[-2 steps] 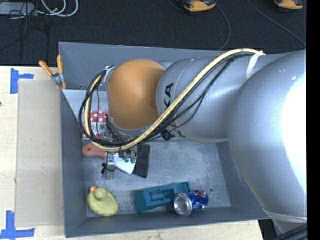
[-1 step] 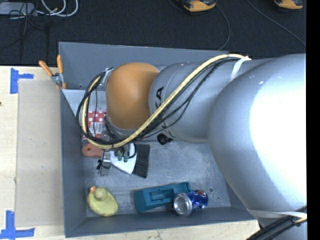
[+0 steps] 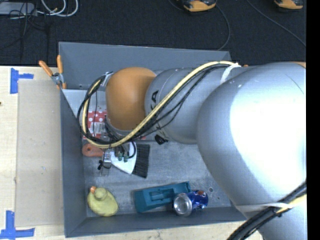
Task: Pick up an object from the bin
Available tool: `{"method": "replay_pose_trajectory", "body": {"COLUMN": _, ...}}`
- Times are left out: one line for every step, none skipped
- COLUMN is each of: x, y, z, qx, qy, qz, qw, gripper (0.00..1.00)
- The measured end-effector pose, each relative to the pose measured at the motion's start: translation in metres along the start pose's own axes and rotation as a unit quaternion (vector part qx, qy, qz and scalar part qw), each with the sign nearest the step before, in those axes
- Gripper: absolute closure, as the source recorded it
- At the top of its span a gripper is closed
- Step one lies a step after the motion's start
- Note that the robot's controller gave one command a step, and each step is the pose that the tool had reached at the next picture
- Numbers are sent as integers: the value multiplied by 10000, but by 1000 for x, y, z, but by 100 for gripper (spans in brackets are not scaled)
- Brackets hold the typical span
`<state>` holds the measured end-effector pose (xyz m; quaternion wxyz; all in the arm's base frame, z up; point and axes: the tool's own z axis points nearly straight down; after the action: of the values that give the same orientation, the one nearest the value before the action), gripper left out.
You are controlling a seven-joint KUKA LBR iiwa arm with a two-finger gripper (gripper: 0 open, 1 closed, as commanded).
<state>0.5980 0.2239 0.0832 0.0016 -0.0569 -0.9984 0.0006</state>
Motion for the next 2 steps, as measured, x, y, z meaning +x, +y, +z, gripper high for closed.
{"method": "replay_pose_trajectory", "body": {"x": -5, "y": -6, "z": 8, "qx": -12, "qy": -8, "qz": 308, "qw": 9995, "gripper": 0}}
{"method": "replay_pose_trajectory", "body": {"x": 3, "y": -7, "z": 13, "qx": 5, "qy": 4, "qz": 849, "qw": 9964, "gripper": 0}}
